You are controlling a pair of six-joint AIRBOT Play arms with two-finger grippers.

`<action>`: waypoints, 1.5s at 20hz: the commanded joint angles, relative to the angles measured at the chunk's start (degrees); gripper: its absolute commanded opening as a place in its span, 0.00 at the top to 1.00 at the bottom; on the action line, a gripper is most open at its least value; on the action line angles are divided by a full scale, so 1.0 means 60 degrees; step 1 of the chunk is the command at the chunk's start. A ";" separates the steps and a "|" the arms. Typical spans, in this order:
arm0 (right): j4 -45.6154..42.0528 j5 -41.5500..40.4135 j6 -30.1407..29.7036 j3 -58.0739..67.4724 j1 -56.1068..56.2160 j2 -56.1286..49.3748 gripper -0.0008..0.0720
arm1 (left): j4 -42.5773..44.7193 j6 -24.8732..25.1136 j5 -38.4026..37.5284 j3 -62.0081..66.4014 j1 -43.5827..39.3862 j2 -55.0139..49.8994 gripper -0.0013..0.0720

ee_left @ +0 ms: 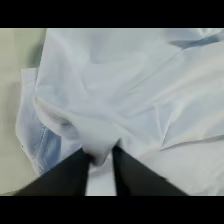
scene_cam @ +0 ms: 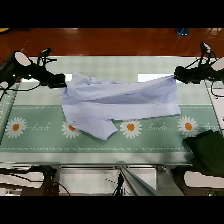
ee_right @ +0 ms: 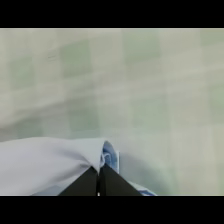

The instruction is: Fold the shirts.

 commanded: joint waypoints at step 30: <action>-0.0444 0.3996 -0.2084 -0.0776 -0.4105 0.0943 0.31 | -0.5067 0.1942 -0.0867 -0.5610 0.1177 0.0317 0.95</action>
